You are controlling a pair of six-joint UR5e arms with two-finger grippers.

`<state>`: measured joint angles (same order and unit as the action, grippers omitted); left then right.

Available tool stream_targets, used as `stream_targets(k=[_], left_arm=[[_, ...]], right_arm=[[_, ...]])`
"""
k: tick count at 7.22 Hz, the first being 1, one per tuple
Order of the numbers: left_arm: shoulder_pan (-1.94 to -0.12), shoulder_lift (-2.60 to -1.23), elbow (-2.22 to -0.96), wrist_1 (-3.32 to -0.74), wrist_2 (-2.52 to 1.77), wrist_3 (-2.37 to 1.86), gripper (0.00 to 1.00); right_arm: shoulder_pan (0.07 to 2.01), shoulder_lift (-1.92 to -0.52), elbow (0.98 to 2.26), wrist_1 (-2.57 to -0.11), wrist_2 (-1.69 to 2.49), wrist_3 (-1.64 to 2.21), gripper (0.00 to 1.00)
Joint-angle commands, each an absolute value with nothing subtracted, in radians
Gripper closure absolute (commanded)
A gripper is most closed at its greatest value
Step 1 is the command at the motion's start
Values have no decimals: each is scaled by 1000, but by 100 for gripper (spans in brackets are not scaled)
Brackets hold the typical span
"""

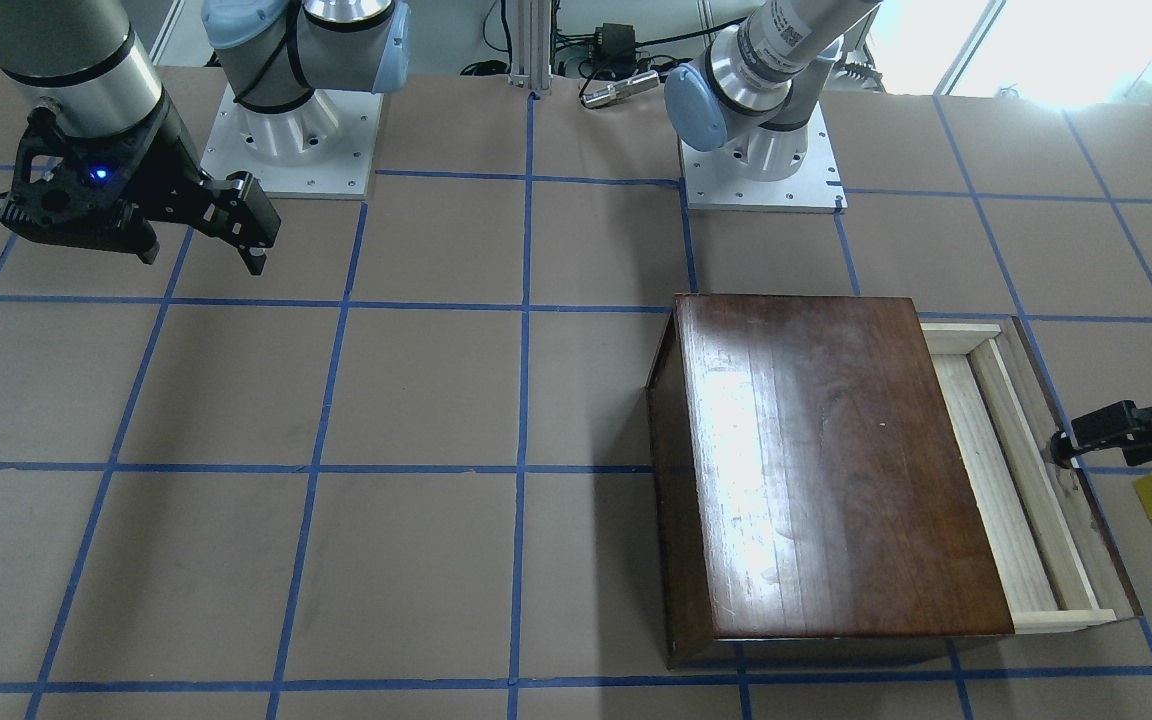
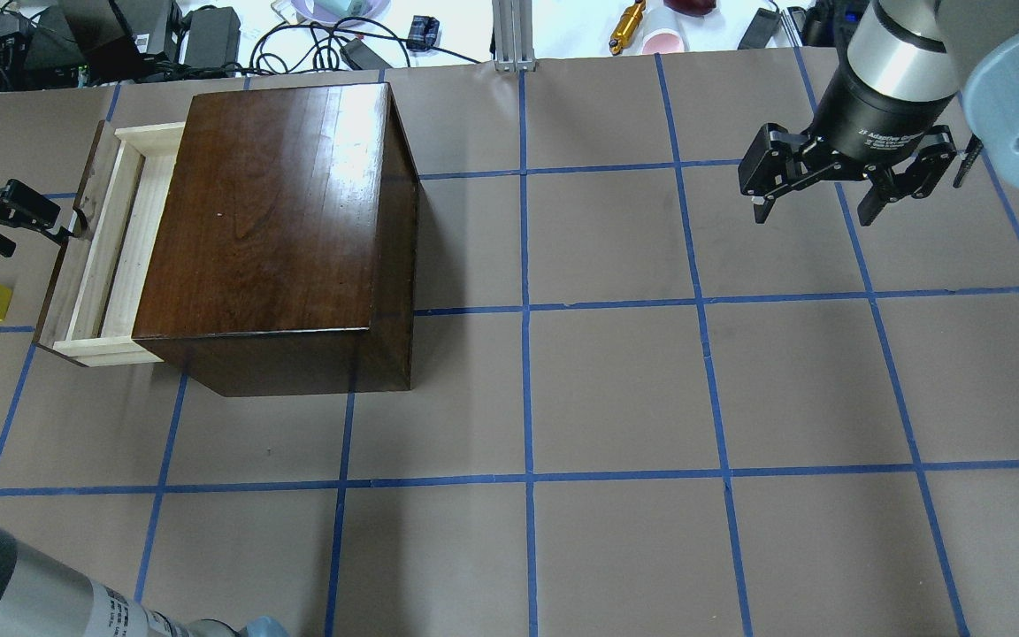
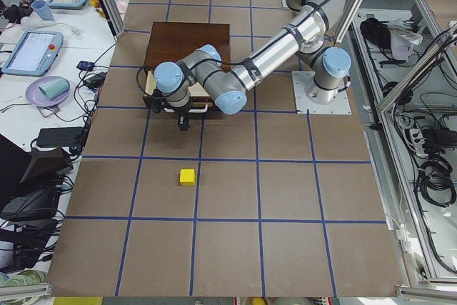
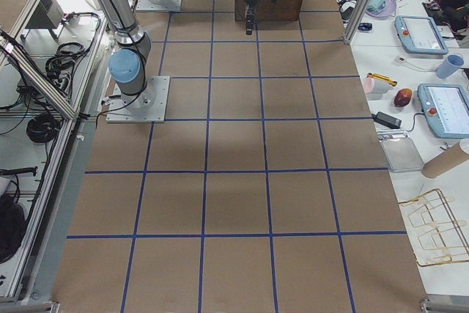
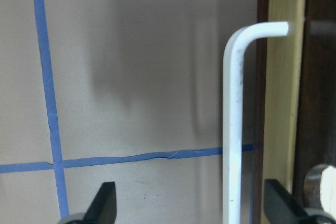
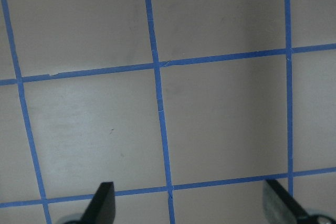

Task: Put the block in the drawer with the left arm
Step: 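Release the handle and move the left gripper over the yellow cube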

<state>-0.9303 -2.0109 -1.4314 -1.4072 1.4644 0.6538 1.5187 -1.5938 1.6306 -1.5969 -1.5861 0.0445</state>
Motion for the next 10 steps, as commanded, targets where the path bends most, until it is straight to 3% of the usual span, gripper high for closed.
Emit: stream_targets(k=[1, 10], left_arm=[[-891, -1997, -1390, -1453, 1512, 661, 0], [-796, -2233, -1224, -1268, 1628, 906, 0]], right_arm=[[1519, -1594, 1631, -1597, -1586, 44, 0], [1519, -1594, 1631, -1597, -1586, 44, 0]])
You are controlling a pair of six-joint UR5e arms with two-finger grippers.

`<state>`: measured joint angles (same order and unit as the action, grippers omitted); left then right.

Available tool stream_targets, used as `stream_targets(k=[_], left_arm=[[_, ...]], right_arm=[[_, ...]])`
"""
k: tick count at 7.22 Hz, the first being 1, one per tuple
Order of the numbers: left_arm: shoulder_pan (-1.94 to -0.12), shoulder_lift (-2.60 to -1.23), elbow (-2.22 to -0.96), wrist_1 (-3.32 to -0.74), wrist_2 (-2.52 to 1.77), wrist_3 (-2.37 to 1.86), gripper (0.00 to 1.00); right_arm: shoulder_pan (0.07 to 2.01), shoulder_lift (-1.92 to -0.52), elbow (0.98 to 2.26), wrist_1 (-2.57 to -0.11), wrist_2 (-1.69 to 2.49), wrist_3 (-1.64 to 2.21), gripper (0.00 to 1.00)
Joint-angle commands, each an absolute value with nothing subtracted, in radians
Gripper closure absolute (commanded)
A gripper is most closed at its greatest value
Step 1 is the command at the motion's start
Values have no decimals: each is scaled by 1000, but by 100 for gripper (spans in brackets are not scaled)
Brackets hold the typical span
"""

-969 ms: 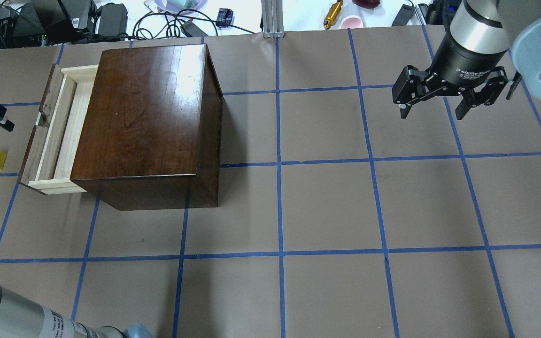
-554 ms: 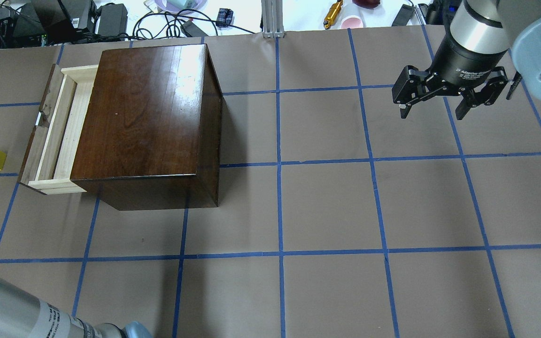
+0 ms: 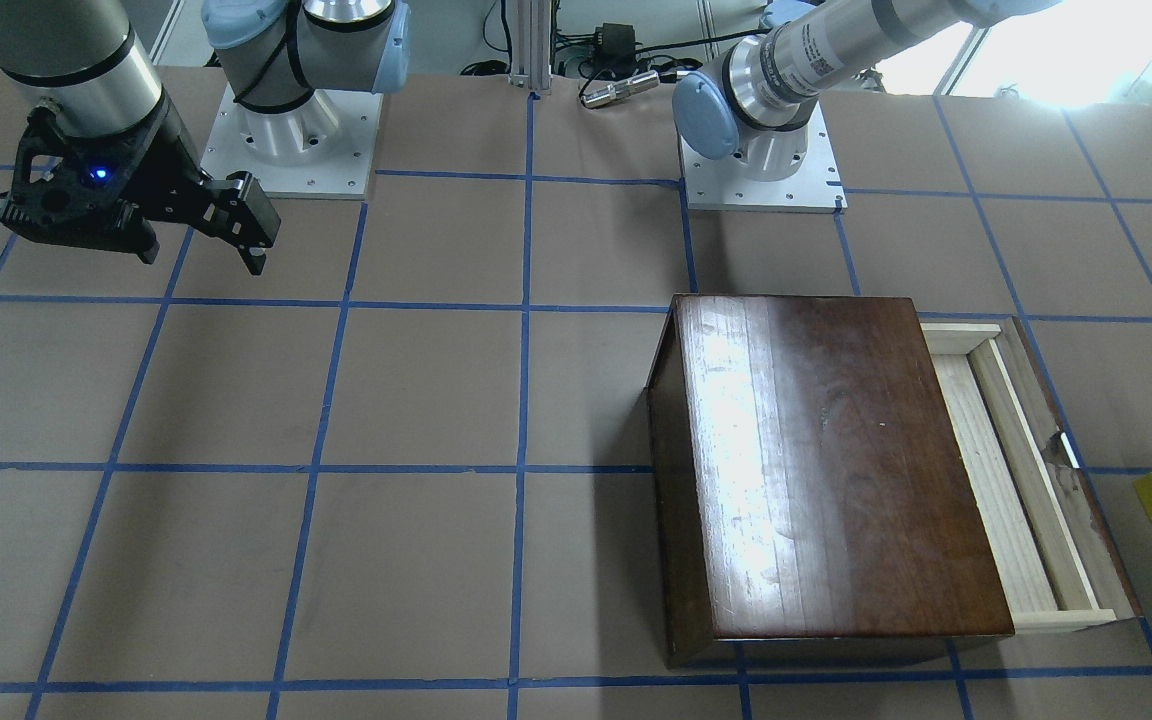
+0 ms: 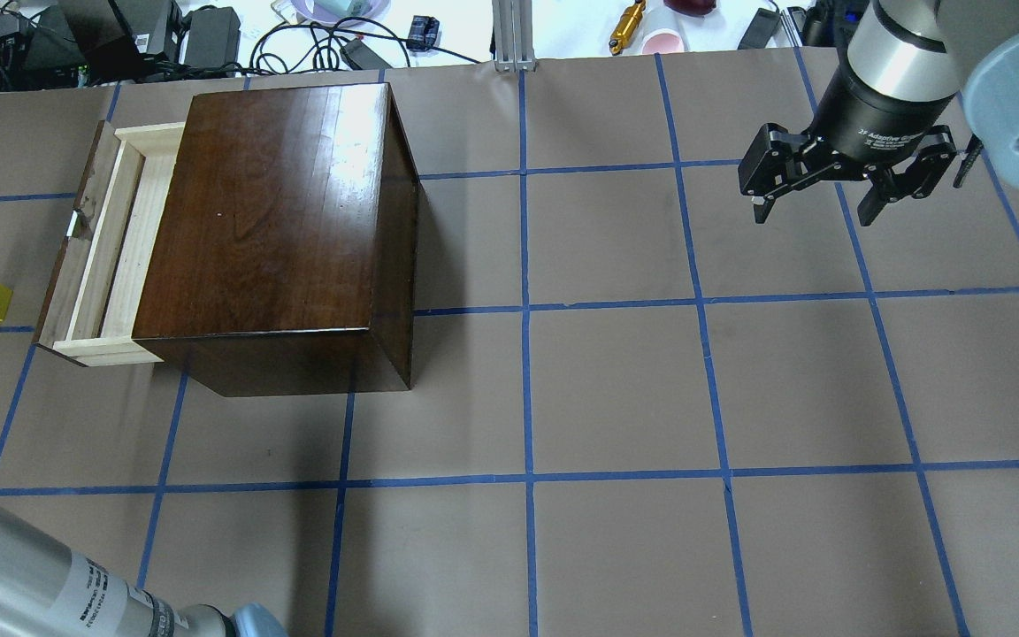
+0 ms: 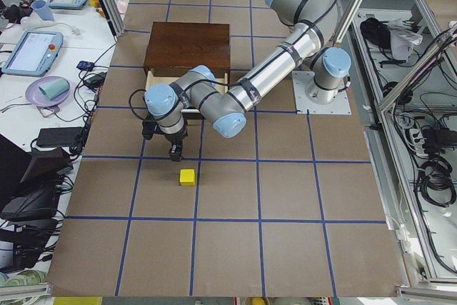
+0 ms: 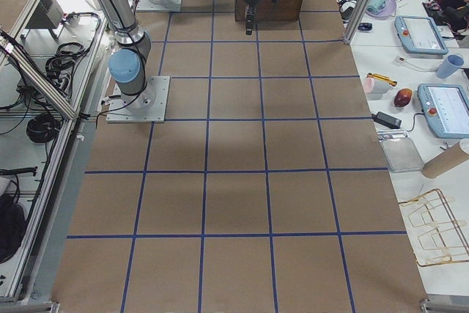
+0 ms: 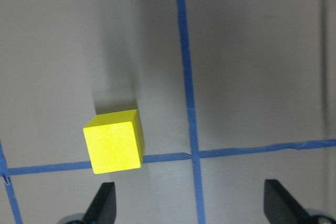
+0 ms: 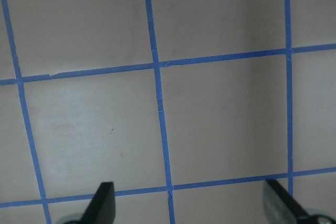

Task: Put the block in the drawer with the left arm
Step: 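Lower the left gripper and grasp the yellow cube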

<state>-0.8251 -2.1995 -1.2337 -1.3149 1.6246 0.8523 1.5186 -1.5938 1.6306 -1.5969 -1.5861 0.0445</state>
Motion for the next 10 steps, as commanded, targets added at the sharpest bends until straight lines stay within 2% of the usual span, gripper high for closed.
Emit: stream_targets(k=[1, 9, 10], left_arm=[[-789, -2255, -1224, -1249, 1626, 914, 0], [-773, -2336, -1253, -1210, 1640, 916, 1], [-773, -2339, -1255, -1210, 1641, 916, 6]], right_arm=[[1519, -1594, 1631, -1597, -1586, 44, 0], [1519, -1594, 1631, -1597, -1586, 44, 0], [1519, -1594, 1631, -1597, -1586, 44, 0]])
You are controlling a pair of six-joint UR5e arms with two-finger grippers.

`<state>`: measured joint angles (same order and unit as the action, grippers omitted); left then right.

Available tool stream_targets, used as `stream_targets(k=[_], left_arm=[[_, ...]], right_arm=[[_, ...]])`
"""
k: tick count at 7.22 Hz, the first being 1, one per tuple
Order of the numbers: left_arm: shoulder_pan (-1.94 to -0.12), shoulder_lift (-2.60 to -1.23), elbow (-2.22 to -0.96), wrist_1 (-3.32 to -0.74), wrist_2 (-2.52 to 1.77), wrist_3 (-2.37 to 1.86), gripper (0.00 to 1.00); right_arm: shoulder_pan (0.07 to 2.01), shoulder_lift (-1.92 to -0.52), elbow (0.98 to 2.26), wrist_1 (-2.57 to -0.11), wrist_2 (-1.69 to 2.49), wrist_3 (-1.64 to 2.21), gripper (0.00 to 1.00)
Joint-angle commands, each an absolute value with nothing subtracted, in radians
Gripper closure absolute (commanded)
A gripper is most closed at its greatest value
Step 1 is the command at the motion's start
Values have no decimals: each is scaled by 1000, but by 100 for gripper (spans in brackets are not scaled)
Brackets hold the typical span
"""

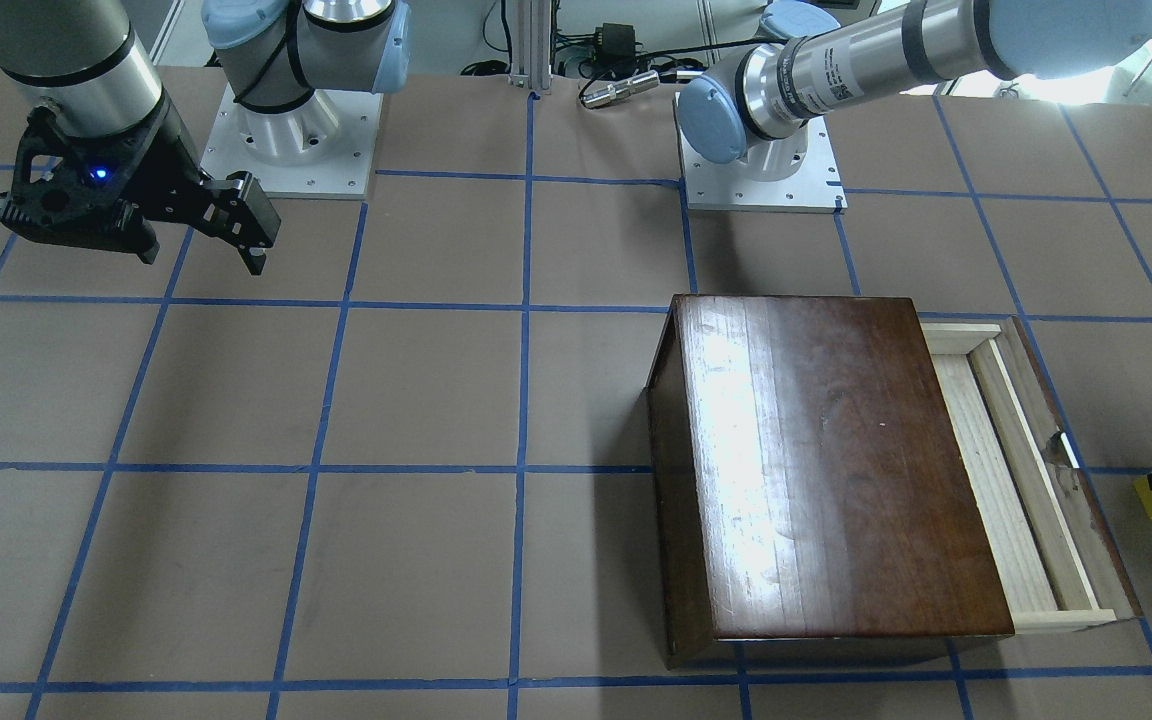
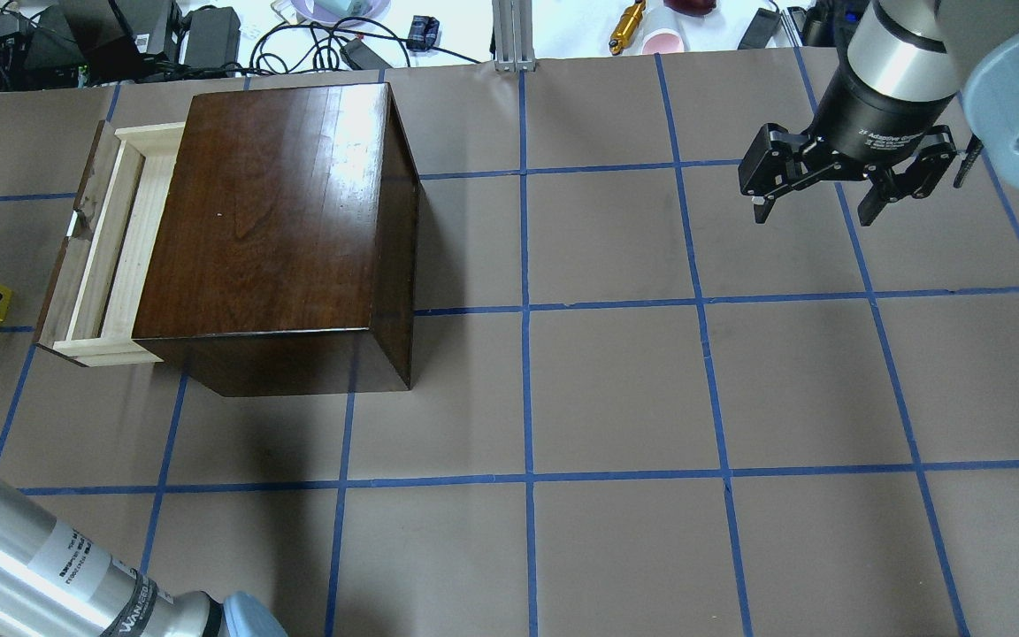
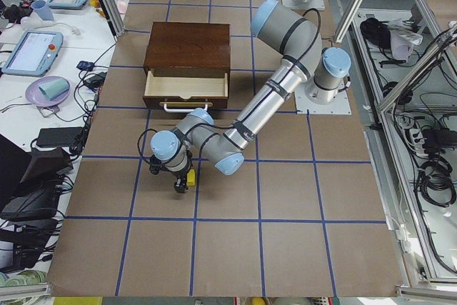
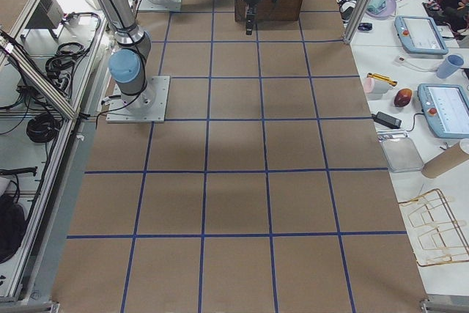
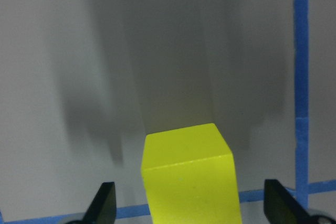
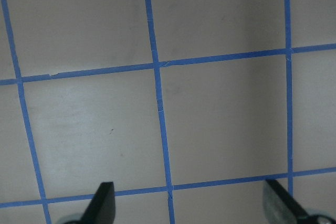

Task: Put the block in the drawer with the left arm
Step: 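Lower the left gripper and grasp the yellow cube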

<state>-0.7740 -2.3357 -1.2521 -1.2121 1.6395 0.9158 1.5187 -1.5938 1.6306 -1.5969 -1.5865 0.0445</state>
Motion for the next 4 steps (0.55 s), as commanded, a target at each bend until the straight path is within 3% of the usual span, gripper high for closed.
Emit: stream_targets(k=[1, 3, 4], left_arm=[[-773, -2342, -1255, -1212, 1641, 917, 14], [-773, -2342, -1253, -1210, 1641, 926, 64], [-773, -2341, -1250, -1210, 1641, 931, 77]], right_arm=[[1519, -1594, 1631, -1597, -1586, 44, 0], [1519, -1594, 1631, -1597, -1586, 44, 0], [1519, -1594, 1631, -1597, -1586, 44, 0]])
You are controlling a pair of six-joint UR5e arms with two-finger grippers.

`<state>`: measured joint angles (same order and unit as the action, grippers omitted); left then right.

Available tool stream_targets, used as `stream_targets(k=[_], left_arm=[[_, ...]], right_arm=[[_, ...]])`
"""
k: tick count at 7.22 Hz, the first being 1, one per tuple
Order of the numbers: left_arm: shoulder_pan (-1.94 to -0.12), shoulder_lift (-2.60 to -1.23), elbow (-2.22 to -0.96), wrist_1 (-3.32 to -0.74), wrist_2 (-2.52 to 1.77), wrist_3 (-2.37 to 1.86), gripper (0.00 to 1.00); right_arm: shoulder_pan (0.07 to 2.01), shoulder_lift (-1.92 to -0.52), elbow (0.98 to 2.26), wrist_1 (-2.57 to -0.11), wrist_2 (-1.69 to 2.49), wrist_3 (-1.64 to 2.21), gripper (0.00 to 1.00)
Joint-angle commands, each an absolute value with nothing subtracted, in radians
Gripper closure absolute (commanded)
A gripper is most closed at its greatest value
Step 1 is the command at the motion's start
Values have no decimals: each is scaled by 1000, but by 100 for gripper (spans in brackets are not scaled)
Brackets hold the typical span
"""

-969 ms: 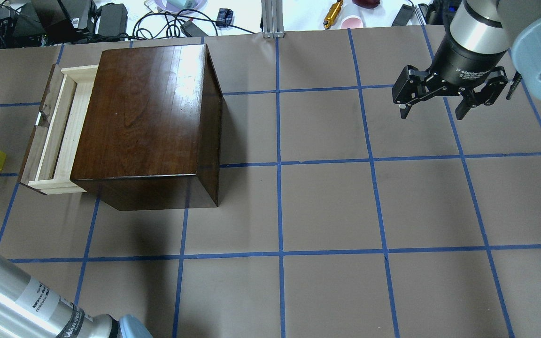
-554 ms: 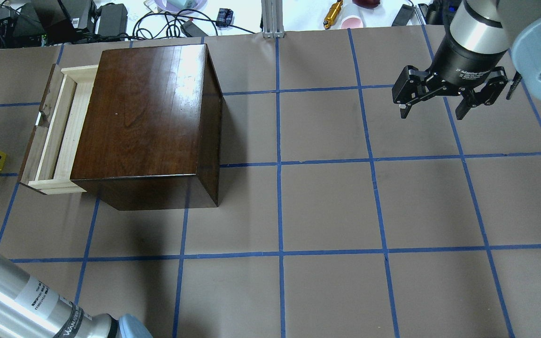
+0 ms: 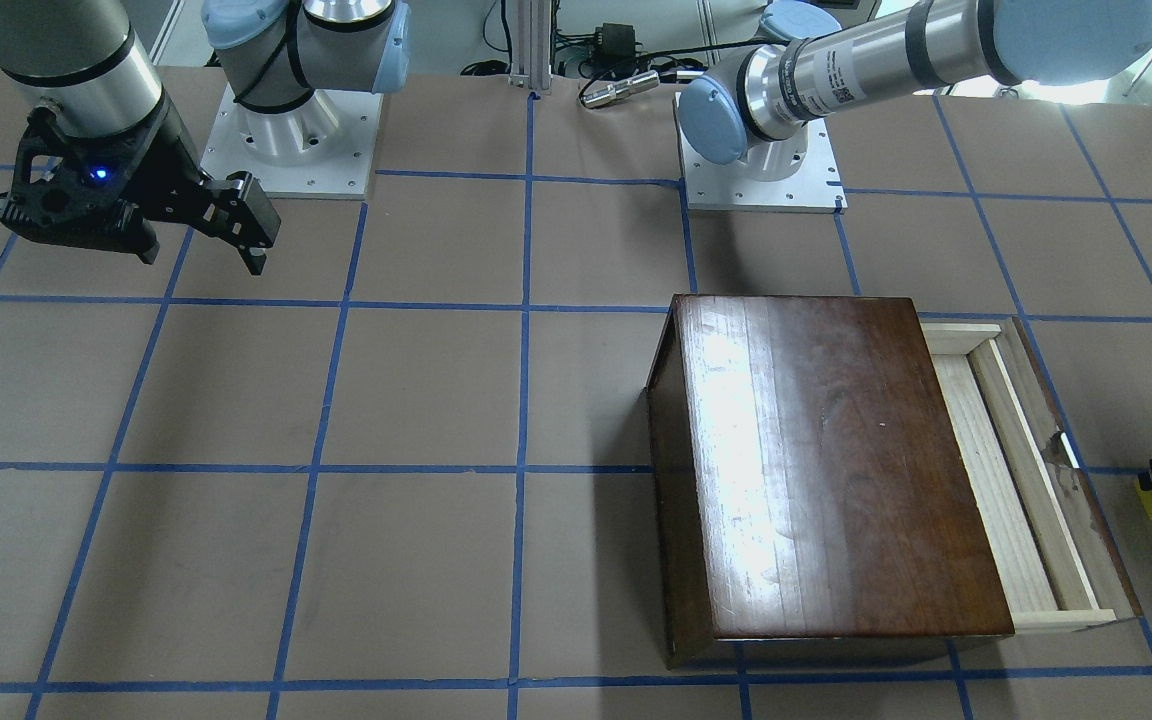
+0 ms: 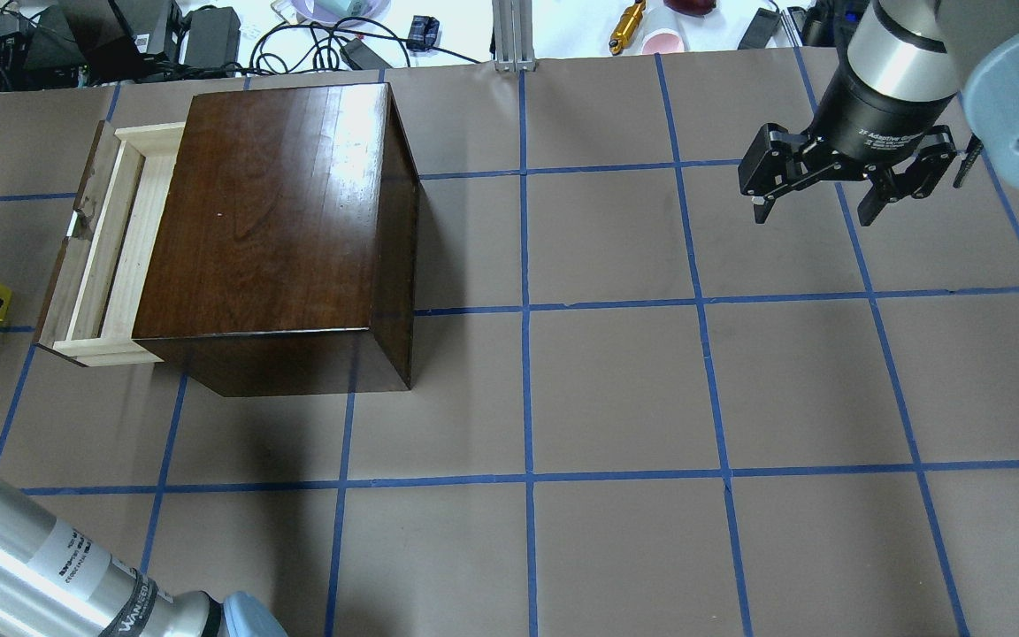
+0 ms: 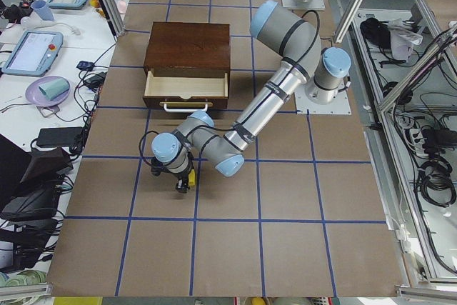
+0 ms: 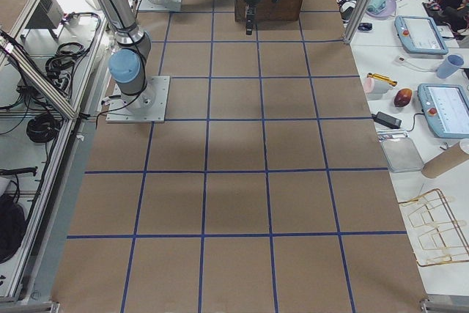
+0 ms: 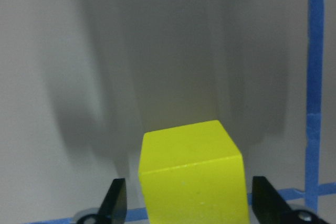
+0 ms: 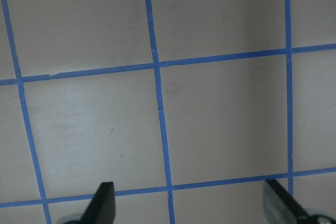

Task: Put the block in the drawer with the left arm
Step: 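Lower the left gripper and grasp the yellow cube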

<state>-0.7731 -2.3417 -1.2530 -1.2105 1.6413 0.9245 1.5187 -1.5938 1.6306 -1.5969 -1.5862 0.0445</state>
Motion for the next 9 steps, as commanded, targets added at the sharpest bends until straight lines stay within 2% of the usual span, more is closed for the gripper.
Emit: stream_targets(k=[1, 4, 9], left_arm=[[-773, -2339, -1249, -1210, 1641, 931, 85], [-772, -2295, -1253, -1229, 1641, 927, 85], [-811, -2091, -1265, -1445, 1647, 913, 85]], right_arm=[[1519, -1594, 1632, -1597, -1586, 44, 0], [1519, -1594, 1631, -1597, -1586, 44, 0], [1519, -1594, 1631, -1597, -1586, 44, 0]])
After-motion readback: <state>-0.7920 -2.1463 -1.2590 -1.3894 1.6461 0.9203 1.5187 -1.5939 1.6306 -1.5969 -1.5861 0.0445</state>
